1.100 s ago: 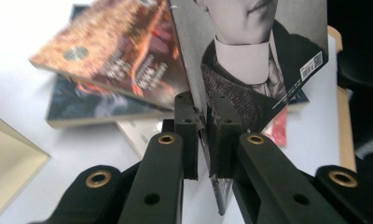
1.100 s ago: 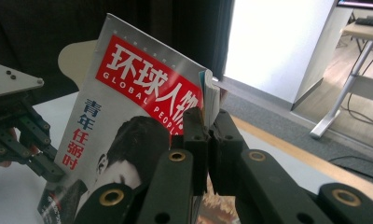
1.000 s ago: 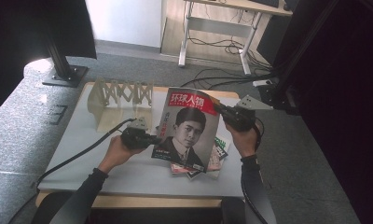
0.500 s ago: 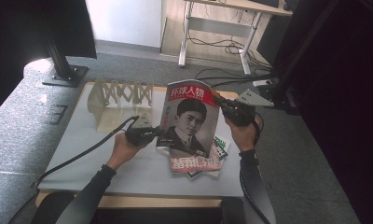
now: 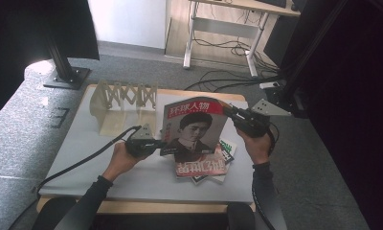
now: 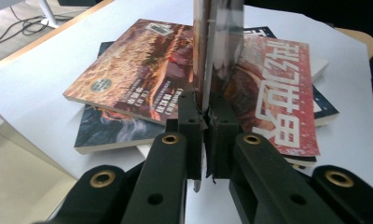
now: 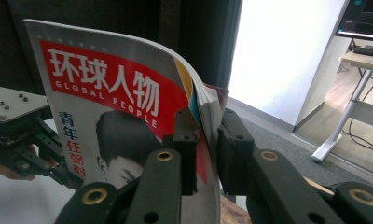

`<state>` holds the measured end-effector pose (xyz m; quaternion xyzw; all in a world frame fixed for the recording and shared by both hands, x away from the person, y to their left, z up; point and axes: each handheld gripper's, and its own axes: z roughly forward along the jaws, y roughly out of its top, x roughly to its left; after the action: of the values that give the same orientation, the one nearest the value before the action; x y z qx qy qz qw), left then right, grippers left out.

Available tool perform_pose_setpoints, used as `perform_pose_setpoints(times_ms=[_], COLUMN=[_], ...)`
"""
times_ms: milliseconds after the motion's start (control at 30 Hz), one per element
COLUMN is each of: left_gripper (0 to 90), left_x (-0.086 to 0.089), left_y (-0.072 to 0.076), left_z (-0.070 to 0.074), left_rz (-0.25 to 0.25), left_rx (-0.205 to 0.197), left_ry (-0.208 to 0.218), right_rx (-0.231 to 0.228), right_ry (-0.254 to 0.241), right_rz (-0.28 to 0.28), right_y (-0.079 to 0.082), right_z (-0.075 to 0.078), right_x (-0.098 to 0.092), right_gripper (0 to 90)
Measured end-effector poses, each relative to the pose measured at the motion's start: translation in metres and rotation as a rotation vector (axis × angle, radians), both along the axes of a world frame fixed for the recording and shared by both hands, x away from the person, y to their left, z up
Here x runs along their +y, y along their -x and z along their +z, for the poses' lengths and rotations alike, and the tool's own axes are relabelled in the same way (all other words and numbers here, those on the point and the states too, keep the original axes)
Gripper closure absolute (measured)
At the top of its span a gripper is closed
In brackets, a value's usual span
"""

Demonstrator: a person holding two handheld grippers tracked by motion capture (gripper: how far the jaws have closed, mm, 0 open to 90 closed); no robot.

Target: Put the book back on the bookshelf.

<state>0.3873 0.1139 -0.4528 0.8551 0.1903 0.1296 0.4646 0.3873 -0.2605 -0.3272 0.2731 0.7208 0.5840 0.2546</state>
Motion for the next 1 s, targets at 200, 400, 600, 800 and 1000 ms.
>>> perform_pose_setpoints(times_ms=[200,400,600,800,1000], left_gripper=[75.7,69.0,64.0,61.3,57.6], left_x=[0.001,0.001,-0.006,-0.014,-0.016], left_y=[0.003,0.001,-0.004,-0.006,-0.009], left_z=[0.006,0.015,0.028,0.043,0.056], left_rz=[-0.028,-0.036,-0.047,-0.063,-0.08], left_rx=[0.009,0.0,-0.002,-0.011,0.003], left_ry=[0.04,0.044,0.035,0.022,0.033], right_rx=[0.005,0.005,0.002,0.006,0.007], right_ry=[-0.018,-0.012,-0.012,-0.014,-0.007], right_rz=[0.016,0.02,0.02,0.021,0.022], right_y=[0.006,0.008,0.009,0.009,0.009], right_z=[-0.001,0.0,0.0,0.0,0.0], right_x=[-0.004,-0.002,-0.002,-0.003,-0.002], right_gripper=[75.3,76.6,76.6,76.6,76.6])
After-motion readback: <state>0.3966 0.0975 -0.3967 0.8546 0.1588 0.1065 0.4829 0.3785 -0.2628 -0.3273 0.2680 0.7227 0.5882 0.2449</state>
